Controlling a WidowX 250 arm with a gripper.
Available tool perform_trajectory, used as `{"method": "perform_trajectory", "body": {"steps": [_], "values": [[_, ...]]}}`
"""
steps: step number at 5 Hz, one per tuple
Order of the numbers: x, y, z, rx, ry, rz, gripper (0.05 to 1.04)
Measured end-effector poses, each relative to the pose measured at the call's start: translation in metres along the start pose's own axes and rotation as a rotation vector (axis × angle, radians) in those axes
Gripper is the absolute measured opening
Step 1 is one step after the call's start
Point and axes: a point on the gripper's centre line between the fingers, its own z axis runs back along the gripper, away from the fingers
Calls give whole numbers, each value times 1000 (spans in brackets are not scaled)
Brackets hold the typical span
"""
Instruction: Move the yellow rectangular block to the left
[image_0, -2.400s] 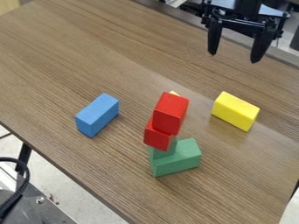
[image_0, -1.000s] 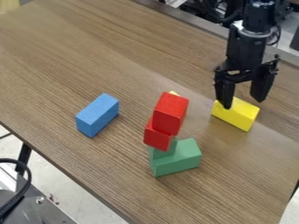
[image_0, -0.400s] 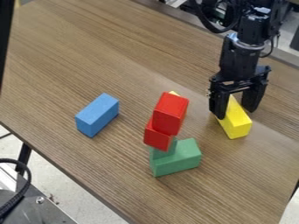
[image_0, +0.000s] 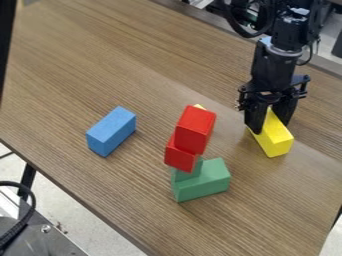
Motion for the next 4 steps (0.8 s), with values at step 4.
{"method": "perform_trajectory", "body": {"steps": [4], "values": [[6, 8, 56, -84, 148, -638, 570]]}}
